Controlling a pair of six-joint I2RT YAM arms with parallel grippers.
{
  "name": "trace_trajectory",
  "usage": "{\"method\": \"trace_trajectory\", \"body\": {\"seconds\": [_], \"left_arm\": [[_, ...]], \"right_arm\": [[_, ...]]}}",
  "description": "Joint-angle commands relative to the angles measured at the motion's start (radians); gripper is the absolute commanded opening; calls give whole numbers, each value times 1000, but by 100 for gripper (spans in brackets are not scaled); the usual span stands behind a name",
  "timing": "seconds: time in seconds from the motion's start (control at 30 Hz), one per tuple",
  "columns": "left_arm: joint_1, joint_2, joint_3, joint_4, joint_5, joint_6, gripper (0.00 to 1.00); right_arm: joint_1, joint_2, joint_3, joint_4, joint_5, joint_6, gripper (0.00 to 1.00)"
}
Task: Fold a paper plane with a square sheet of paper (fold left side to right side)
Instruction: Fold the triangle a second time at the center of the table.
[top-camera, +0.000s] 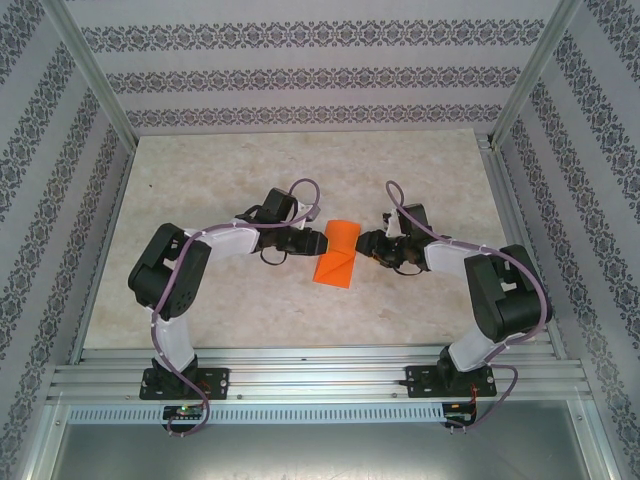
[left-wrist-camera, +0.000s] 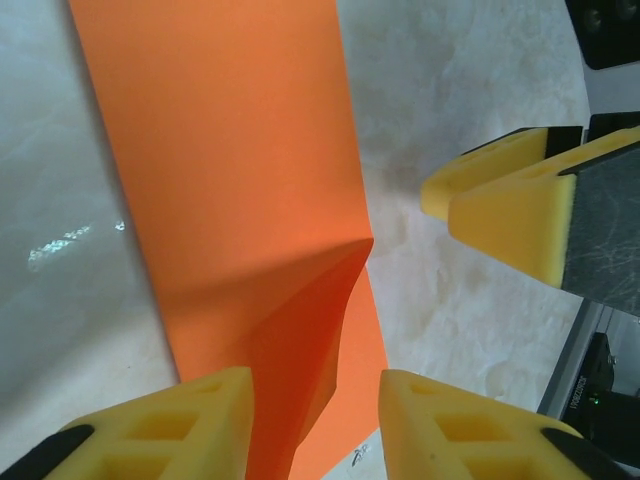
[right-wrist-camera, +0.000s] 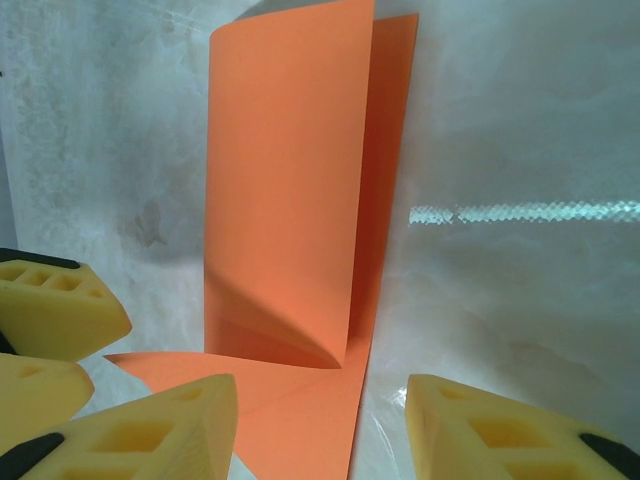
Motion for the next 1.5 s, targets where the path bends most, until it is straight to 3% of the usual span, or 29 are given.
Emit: {"method": "trace_trajectory", "body": {"seconds": [0.0,0.13,0.37,1.07,1.27,1.47], "left_arm": [[3,34,23,42,30,-3,36],[2,39,26,28,20,9,31],[2,39,28,6,-17,22,13],[5,62,42,-14,-60,25,12],[5,71,45,-16,-68,24,14],[27,26,20,-7,-68,13,23]], "right_arm": [[18,17,-3,38,-20,16,48],[25,23,2,42,-22,23,48],[36,36,11,48,-26,33,47],[91,120,78,118,-55,101,39],[100,135,76,176,-86,141,29],[92,91,73,161,-85,128,6]]}}
